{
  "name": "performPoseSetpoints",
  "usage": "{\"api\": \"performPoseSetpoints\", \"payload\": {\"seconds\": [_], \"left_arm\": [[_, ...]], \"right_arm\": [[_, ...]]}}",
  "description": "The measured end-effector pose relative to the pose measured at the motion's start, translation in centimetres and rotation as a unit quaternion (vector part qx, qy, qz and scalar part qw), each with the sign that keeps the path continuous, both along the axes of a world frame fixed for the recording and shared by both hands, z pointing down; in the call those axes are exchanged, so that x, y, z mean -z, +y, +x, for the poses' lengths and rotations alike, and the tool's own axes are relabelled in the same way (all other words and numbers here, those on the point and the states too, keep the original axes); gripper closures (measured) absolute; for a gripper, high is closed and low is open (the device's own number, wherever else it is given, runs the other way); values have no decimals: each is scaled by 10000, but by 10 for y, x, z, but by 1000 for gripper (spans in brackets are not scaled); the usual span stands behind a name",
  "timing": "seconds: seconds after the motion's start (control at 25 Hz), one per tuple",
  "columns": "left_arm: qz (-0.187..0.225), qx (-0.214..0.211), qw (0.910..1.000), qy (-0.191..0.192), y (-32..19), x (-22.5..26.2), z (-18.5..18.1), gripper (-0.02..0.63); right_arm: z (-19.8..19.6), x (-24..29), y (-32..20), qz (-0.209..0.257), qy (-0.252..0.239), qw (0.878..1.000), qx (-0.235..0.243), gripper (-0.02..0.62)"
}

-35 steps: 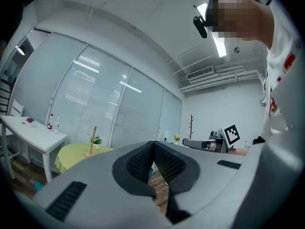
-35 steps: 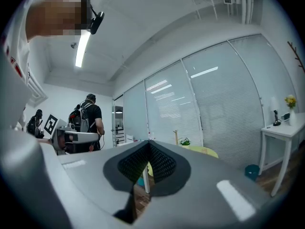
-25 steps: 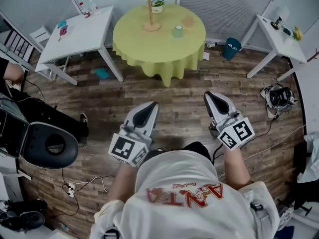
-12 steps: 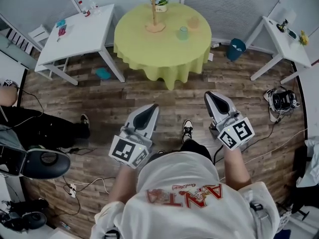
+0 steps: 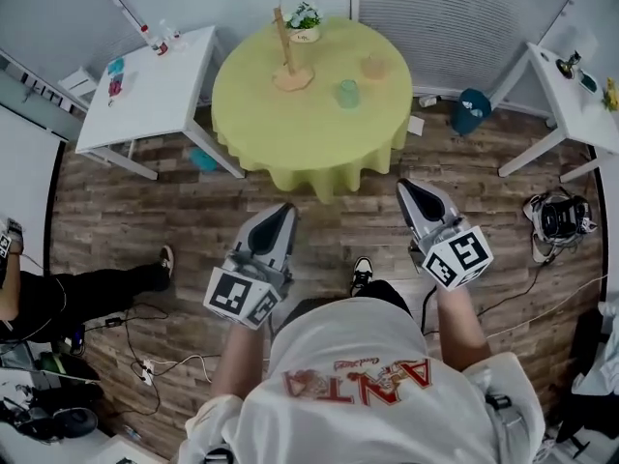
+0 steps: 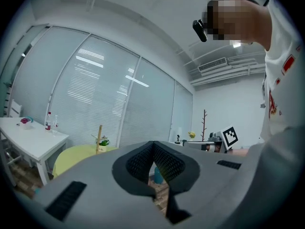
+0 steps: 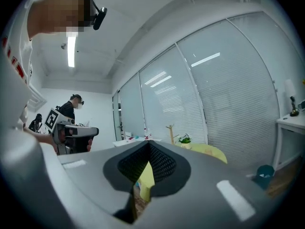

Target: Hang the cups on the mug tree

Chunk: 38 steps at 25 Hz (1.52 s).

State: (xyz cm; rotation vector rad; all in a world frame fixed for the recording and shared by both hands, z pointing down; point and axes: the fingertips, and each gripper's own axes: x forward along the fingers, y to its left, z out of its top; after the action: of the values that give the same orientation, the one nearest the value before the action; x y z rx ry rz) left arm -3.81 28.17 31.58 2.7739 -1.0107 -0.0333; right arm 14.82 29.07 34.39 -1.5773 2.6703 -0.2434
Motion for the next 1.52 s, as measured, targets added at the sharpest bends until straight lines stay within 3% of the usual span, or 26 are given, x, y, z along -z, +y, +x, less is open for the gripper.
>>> {"api": "performPoseSetpoints", "payload": {"seconds": [0.32, 0.76, 1.04, 1.28, 1.52], "left_arm": [[-103, 366, 9992, -156, -51, -7, 56, 597], [-166, 434, 9988, -138, -124, -17, 60, 597], [-163, 148, 9998, -20, -192, -25, 40, 597], [-252, -88, 9996, -67, -263, -31, -8, 597], [-469, -469, 9978, 29, -321, -44, -40, 597]], "right_arm": [[60, -18, -66, -202, -159, 9992, 315, 594], [59, -34, -143, -346, -197, 9984, 399, 594], [49, -42, -199, -564, 29, 9984, 4, 594], [-5, -37, -265, -679, 225, 9974, -78, 594], [-38, -41, -310, -905, 397, 9940, -471, 594]]}}
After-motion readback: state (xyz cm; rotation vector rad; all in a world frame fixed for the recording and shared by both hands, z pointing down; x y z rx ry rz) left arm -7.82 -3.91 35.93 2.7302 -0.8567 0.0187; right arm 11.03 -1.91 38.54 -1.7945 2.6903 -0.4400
